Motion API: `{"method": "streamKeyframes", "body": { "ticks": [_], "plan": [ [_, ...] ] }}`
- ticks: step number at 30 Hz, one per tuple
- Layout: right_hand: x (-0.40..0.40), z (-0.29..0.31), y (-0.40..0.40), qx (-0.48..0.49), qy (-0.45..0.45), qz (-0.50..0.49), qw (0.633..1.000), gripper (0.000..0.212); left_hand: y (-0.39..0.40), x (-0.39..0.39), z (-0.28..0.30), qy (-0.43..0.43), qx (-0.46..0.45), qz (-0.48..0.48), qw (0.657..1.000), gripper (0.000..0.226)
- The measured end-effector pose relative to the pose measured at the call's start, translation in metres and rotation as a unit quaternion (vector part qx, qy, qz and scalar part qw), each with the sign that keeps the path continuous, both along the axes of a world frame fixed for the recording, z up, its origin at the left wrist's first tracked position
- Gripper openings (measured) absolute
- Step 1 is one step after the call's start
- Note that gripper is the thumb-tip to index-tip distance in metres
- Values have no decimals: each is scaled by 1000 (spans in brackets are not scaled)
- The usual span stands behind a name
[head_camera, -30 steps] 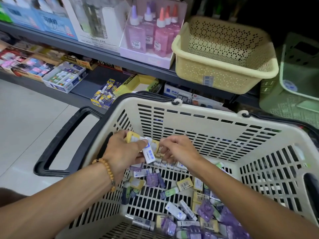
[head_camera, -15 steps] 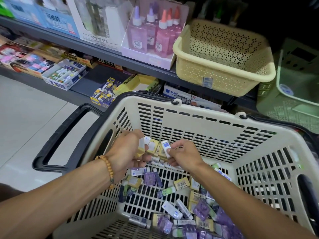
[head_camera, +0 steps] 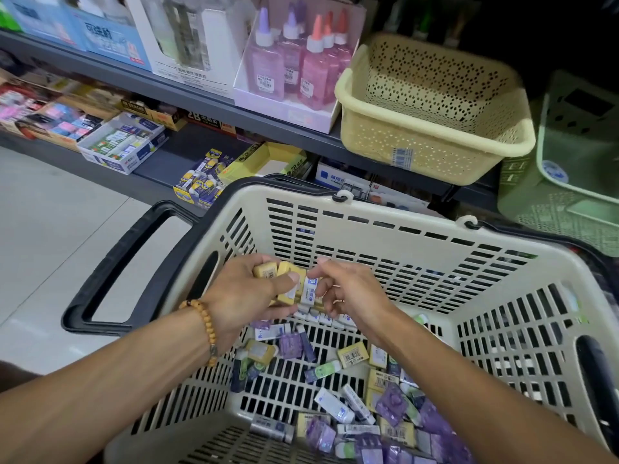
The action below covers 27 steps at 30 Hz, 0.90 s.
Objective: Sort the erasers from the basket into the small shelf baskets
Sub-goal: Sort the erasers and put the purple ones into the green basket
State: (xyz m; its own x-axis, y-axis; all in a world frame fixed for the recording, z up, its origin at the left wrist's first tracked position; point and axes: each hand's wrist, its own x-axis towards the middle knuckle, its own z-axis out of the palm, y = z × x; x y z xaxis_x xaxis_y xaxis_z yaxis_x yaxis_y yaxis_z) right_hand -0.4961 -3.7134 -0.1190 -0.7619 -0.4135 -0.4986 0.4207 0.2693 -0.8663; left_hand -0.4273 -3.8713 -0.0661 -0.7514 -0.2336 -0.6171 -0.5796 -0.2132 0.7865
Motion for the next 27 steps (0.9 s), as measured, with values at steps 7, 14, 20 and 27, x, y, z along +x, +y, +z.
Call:
{"method": "streamKeyframes", "body": {
  "ticks": [7, 14, 20, 27],
  "plan": [
    [-2, 13, 13, -30, -37, 79, 996, 11, 7, 1, -1, -27, 0, -64, 998, 28],
    [-13, -15, 27, 151, -51, -31, 987, 16, -2, -3, -6, -54, -64, -60, 995, 12],
    [-9, -15, 10, 169, -1, -62, 984, 17, -8, -2, -8, -43, -103, -84, 990, 17],
    [25, 16, -1, 36, -3, 101, 994, 15, -3, 0, -6, 3, -164, -186, 969, 26]
  ]
}}
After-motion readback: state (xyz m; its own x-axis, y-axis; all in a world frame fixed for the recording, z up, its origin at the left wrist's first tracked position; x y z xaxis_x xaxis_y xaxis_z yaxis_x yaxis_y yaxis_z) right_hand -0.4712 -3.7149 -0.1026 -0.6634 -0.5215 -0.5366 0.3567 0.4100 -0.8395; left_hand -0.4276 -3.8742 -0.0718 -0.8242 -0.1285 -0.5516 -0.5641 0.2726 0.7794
